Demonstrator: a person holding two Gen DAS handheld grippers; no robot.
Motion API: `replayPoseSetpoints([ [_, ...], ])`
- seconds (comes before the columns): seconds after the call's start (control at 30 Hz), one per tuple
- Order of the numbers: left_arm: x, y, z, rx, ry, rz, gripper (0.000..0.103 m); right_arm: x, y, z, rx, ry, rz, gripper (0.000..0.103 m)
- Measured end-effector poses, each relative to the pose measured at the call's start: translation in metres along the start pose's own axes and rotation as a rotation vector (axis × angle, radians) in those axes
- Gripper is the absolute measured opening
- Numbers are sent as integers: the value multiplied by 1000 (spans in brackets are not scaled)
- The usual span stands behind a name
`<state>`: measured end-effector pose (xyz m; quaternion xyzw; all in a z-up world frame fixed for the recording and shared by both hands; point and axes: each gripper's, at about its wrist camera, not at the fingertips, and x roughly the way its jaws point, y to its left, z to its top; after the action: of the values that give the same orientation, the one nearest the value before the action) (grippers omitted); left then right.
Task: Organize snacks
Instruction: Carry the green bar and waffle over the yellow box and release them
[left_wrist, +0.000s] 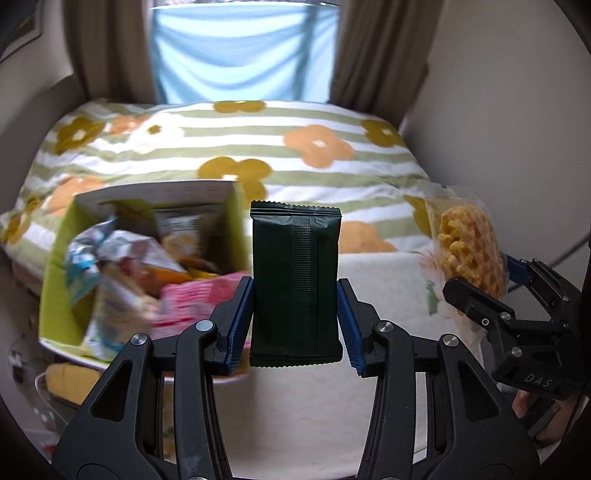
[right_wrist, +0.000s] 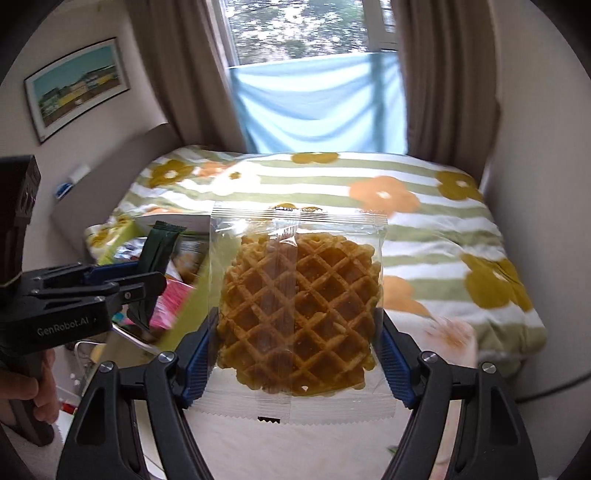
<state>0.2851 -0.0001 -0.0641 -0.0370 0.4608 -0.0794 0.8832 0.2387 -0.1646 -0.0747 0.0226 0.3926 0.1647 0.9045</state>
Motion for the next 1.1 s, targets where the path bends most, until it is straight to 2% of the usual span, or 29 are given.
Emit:
replayPoseSetpoints([
  [0.27, -12, 106, -1, -61, 3, 47, 41, 38, 80, 28, -33, 9, 68, 74],
  [0.43, 0, 172, -4, -88, 32, 85, 41, 74, 125, 42, -55, 30, 83, 74],
  [0.6, 21, 215, -10, -80, 76, 106, 42, 108, 159, 49, -65, 63, 74, 74],
  [0.67, 32, 227, -13, -66, 101, 106, 50, 118, 166, 48, -51, 79, 70, 74],
  [0.7, 35, 231, -15, -59, 106, 101, 71, 125, 171, 47, -40, 91, 65, 74],
  [0.73, 37, 233, -16, -55, 105, 100, 96, 127, 173, 46, -36, 97, 62, 74],
  [0.77, 38, 236, -18, -52, 96, 102, 103, 132, 177, 45, -33, 106, 54, 74],
  [0.83, 36, 239, -20, -49, 80, 90, 103, 135, 181, 43, -30, 119, 45, 74],
  [1.1, 33, 237, -24, -24, 98, 80, 103, 142, 185, 44, -24, 154, 19, 74],
])
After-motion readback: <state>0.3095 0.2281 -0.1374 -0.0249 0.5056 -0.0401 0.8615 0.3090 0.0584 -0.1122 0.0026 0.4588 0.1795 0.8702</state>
